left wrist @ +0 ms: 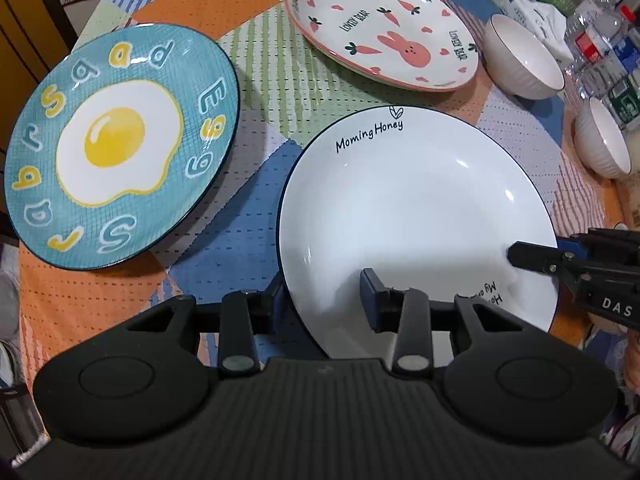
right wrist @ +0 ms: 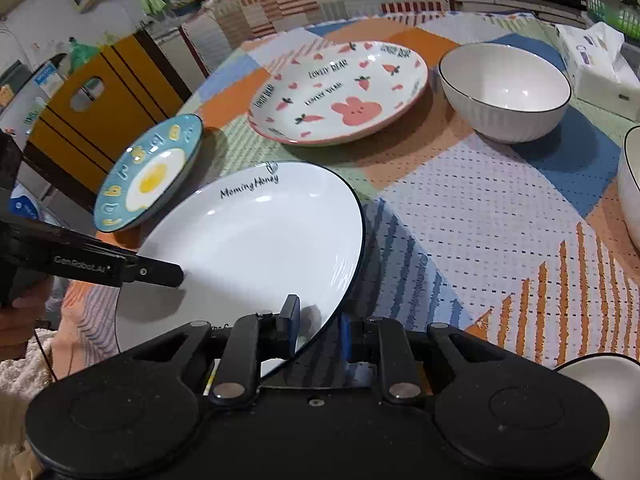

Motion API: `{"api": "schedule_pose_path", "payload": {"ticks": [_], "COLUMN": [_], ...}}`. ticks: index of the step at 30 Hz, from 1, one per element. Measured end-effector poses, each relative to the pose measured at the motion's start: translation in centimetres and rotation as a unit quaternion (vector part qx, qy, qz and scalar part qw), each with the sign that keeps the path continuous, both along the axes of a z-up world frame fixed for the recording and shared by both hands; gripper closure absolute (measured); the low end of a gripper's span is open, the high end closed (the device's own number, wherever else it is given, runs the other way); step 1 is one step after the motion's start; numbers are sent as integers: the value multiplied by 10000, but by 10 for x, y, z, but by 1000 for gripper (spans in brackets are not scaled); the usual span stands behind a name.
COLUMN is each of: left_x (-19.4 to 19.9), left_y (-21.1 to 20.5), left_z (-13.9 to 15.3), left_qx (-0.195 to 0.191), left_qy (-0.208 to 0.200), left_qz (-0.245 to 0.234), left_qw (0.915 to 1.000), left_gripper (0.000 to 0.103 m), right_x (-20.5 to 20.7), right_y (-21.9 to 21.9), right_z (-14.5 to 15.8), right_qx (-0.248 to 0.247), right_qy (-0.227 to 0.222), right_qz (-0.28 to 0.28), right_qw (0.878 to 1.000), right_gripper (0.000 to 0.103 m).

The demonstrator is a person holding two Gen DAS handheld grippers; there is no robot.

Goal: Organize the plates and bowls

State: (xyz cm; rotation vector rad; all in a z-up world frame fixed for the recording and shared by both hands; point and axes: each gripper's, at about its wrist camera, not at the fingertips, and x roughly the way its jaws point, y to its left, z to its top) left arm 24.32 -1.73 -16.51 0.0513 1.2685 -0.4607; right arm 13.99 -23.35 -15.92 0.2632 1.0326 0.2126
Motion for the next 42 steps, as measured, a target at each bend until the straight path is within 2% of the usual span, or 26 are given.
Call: {"api": "schedule_pose_path", "payload": {"ticks": [4, 6, 10, 14, 17, 19, 24, 29, 32, 33, 40, 42], "left_x": [-5, -9, -10, -14, -23, -26, -31, -29, -27, -24, 8, 17], "left_y": [-4, -4, 1, 12, 24, 35, 79, 117, 135, 138, 148, 147], "left_z": [-7, -7, -7, 1, 16, 26, 57, 86, 101, 103, 94, 83], "left_qx": [67, 48, -112, -343, -317, -313, -448, -69, -233, -227, -141, -204], "left_qy": [131, 45, 57, -15, -283, -419, -876, -1368, -2093, -2198, -2090, -2035], "left_qz": [-41, -81, 21, 70, 49, 61, 338, 308, 320, 291, -35, -282], "left_qw": [9999, 9999, 9999, 9994, 9991, 9986, 9946, 9901, 9771, 9748, 9778, 9785], "left_gripper": [68, 68, 68, 67, 65, 65, 65, 62, 60, 58, 57, 52], "right_x": [4, 5, 8, 8, 3, 0, -5, 1, 7, 9, 32, 42], "right_y": [5, 8, 17, 31, 41, 45, 57, 81, 98, 104, 142, 151], "right_z": [-6, -7, -6, -3, 7, 17, 45, 67, 79, 82, 94, 94], "right_qx": [-234, -421, -801, -1329, -1773, -1892, -1729, -1309, -1103, -1010, -777, -712], "right_qy": [240, 281, 308, 220, -10, -169, -580, -942, -1130, -1183, -1607, -1738], "right_qz": [-180, -235, -207, -82, -64, -57, 238, 586, 807, 880, 1335, 1395], "right_qw": [9993, 9984, 9961, 9908, 9841, 9818, 9829, 9852, 9841, 9839, 9748, 9722], "right_gripper": [76, 75, 71, 69, 69, 69, 66, 64, 62, 61, 54, 49]}}
